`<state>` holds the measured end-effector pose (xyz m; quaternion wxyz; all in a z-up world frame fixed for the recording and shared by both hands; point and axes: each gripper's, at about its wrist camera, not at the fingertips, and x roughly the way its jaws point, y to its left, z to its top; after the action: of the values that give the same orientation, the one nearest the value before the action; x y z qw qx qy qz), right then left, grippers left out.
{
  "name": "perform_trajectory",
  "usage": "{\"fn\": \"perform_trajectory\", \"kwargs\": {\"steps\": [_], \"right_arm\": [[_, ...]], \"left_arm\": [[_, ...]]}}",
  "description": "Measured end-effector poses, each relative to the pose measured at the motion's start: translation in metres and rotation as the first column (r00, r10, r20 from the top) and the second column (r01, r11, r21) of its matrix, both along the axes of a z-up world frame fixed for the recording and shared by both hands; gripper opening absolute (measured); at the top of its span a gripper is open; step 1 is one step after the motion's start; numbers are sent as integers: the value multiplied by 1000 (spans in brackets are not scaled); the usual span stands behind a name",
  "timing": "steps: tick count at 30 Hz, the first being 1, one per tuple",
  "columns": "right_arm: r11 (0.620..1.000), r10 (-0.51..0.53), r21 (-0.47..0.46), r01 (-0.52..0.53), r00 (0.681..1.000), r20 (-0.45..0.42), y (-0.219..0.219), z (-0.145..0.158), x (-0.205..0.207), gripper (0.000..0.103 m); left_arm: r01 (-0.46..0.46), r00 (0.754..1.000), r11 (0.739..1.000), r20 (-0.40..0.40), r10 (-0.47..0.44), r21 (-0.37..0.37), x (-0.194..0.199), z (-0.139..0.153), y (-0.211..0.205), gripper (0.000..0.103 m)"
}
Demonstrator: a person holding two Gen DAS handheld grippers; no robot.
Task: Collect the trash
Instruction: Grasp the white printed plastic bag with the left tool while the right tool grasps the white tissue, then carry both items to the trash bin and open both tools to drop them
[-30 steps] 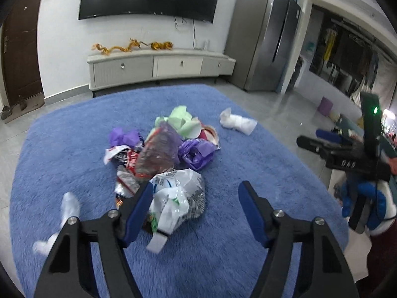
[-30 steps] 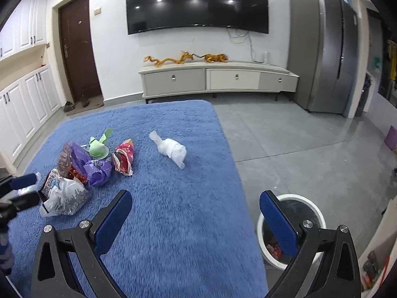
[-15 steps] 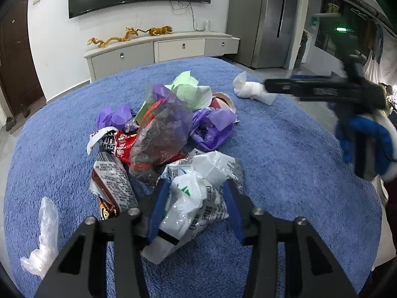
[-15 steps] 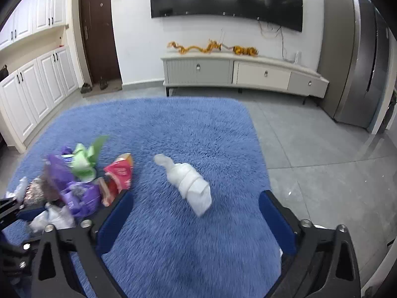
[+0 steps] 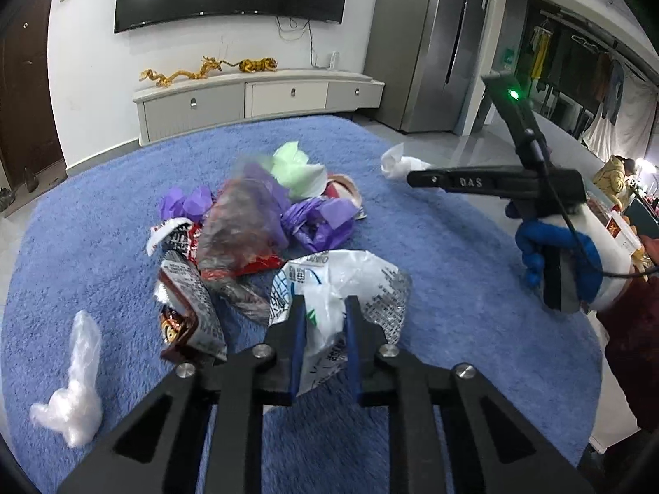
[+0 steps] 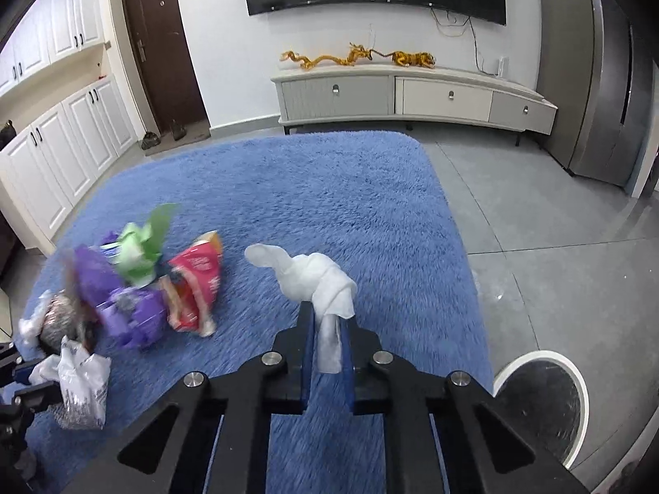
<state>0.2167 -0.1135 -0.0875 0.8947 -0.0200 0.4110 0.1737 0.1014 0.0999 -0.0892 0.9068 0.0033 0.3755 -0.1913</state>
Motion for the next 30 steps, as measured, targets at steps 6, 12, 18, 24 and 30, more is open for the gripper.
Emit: {"fn": "perform_trajectory", "kwargs": {"steps": [6,12,18,24,30], "right_arm": [[999,-19,43,17,999,31,-8,21,-56,11],[997,-27,75,23,998,51,-14,37,-114,11],[996,-37,88,30,997,70,-19,51,-155,11],[993,-61,109,49,992,109,-34,67,-181,11],[983,-141,137,123,982,127,-72,71,-190,11]], "left_arm": [[-18,999,1000,42,19,-20,-32,21,9,16],[-38,996,999,74,39,-15,-74,38,15,16],[-80,993,997,88,81,-15,-106,46,21,16],[-89,988,996,123,91,-24,-113,64,11,16],[-29,990,1000,140,29,-4,-88,83,-30,16]]}}
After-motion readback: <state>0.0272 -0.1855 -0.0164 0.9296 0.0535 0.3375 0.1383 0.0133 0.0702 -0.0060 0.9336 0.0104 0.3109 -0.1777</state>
